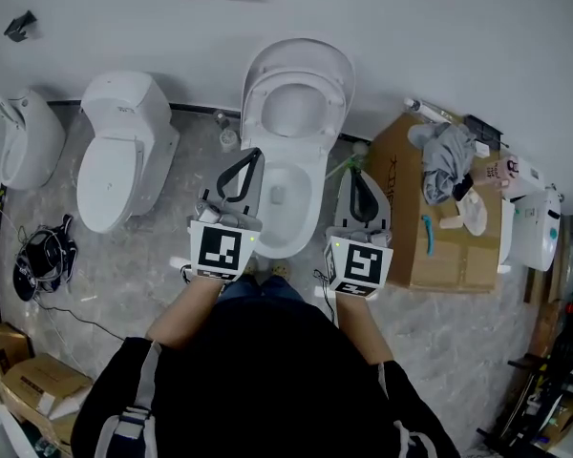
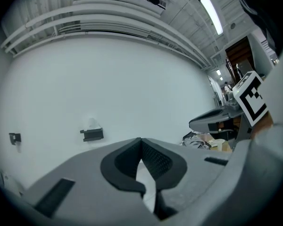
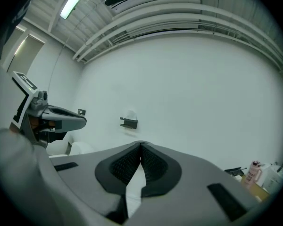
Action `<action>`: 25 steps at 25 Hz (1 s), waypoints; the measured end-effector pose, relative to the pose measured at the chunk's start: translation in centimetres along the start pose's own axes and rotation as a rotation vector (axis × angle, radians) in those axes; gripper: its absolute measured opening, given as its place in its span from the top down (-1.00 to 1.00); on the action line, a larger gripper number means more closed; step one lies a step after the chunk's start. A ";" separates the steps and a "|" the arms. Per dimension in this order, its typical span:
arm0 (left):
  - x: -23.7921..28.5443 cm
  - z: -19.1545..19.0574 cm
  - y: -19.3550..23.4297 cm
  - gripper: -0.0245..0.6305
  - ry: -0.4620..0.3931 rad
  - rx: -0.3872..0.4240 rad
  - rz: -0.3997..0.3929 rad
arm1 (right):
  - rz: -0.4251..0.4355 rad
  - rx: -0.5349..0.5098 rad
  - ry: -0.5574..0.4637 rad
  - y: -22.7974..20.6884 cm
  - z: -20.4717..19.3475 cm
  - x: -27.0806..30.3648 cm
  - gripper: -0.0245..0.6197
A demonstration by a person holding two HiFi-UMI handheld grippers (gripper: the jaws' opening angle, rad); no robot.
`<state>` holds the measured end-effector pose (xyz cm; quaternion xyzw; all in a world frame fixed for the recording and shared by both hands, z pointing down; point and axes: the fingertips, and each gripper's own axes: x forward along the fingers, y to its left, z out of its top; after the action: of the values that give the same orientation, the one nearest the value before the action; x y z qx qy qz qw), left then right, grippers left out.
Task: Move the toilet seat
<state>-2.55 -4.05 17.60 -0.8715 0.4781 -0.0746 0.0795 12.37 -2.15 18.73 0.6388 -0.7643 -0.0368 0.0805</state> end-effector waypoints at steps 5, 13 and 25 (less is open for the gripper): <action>-1.8 -0.9 -1.3 0.91 0.018 -0.028 -0.005 | 0.023 0.014 0.020 1.3 -1.0 -2.1 0.85; -3.2 -1.3 -3.1 0.91 0.019 -0.033 -0.030 | 0.038 0.030 -0.002 2.3 -1.4 -3.5 0.86; -3.1 -0.7 -3.2 0.91 -0.003 -0.032 -0.041 | 0.051 0.030 0.022 3.1 -1.4 -3.6 0.86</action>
<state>-1.72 0.24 18.76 -0.8824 0.4611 -0.0675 0.0648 10.25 2.01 20.33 0.6205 -0.7799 -0.0161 0.0800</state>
